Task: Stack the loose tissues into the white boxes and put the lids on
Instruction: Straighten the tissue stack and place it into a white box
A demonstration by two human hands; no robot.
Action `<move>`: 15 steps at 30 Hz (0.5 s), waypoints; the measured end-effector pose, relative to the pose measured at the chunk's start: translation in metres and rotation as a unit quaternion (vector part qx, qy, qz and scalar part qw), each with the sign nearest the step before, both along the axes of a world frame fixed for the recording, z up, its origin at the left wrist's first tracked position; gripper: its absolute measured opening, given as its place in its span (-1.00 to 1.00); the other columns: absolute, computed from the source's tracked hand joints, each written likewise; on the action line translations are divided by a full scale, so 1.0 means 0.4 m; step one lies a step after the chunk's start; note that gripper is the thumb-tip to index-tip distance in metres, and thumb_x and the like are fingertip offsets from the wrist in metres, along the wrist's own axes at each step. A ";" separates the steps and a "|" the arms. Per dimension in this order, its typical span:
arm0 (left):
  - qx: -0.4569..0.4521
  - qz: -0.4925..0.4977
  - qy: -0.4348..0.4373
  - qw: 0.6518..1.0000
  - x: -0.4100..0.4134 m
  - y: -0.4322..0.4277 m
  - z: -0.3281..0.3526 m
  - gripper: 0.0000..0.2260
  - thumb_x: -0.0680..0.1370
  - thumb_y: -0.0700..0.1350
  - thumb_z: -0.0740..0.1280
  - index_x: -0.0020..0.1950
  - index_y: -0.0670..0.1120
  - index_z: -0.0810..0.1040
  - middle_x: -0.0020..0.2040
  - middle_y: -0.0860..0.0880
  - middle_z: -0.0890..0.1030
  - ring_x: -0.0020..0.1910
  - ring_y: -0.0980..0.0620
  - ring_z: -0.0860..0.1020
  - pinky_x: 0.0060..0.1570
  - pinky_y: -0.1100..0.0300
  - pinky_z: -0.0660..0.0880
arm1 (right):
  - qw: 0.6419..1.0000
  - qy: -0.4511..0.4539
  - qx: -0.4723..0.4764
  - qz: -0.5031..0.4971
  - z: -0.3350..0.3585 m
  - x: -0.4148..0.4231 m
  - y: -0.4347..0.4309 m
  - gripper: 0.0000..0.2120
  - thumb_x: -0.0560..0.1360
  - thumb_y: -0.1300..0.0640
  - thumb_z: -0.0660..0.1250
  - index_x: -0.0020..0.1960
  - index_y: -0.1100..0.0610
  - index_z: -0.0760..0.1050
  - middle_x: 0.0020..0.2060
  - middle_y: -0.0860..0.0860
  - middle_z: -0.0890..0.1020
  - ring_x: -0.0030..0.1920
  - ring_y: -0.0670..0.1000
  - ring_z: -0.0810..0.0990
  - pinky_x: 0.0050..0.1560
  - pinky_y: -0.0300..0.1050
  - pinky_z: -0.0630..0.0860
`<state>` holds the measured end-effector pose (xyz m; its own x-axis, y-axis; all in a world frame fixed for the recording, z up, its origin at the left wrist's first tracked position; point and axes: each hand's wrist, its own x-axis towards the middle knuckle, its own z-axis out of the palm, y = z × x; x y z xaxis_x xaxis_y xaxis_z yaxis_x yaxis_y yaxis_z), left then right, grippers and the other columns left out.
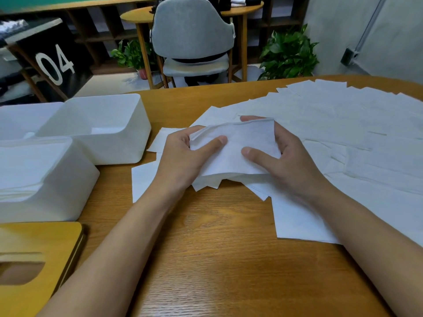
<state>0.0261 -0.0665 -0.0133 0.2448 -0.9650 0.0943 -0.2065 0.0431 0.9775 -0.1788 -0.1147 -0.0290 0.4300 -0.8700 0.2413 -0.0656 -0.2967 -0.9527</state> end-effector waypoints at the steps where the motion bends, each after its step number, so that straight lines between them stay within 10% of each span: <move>1: -0.001 -0.004 0.004 1.000 -0.002 0.000 0.000 -0.83 0.57 -0.02 0.52 0.12 -0.04 0.73 -0.03 0.02 0.77 -0.06 0.02 0.74 -0.14 0.18 0.63 | 1.000 0.001 -0.005 0.006 0.000 0.001 0.002 -0.52 0.60 0.17 0.45 0.44 -0.16 0.47 0.27 -0.21 0.62 0.23 -0.11 0.64 0.14 -0.15 0.62; 8: -0.039 0.045 -0.093 0.994 0.006 -0.015 -0.031 -0.75 0.53 0.08 0.55 0.17 0.12 0.65 0.02 0.11 0.66 -0.02 0.17 0.61 -0.13 0.28 0.55 | 0.995 0.037 -0.083 -0.031 0.001 0.005 -0.007 -0.28 0.62 0.28 0.40 0.62 -0.08 0.13 0.45 -0.46 0.23 0.38 -0.51 0.28 0.24 -0.61 0.27; 11: -0.033 0.069 -0.077 0.994 0.013 -0.021 -0.036 -0.70 0.58 0.12 0.48 0.30 0.15 0.58 0.14 0.13 0.59 0.09 0.22 0.57 -0.04 0.36 0.53 | 0.998 -0.015 -0.062 -0.021 0.005 -0.008 -0.014 -0.30 0.62 0.33 0.38 0.58 -0.10 0.15 0.42 -0.34 0.38 0.36 -0.23 0.51 0.26 -0.26 0.54; 15: 0.053 -0.002 0.080 0.995 0.014 -0.029 -0.031 -0.82 0.64 0.11 0.41 0.24 0.20 0.67 0.13 -0.12 0.70 0.14 -0.07 0.68 0.15 -0.06 0.62 | 0.997 -0.079 0.018 0.020 0.007 -0.017 -0.012 -0.38 0.64 0.34 0.33 0.49 -0.20 0.21 0.30 0.01 0.59 0.21 0.14 0.67 0.14 0.10 0.66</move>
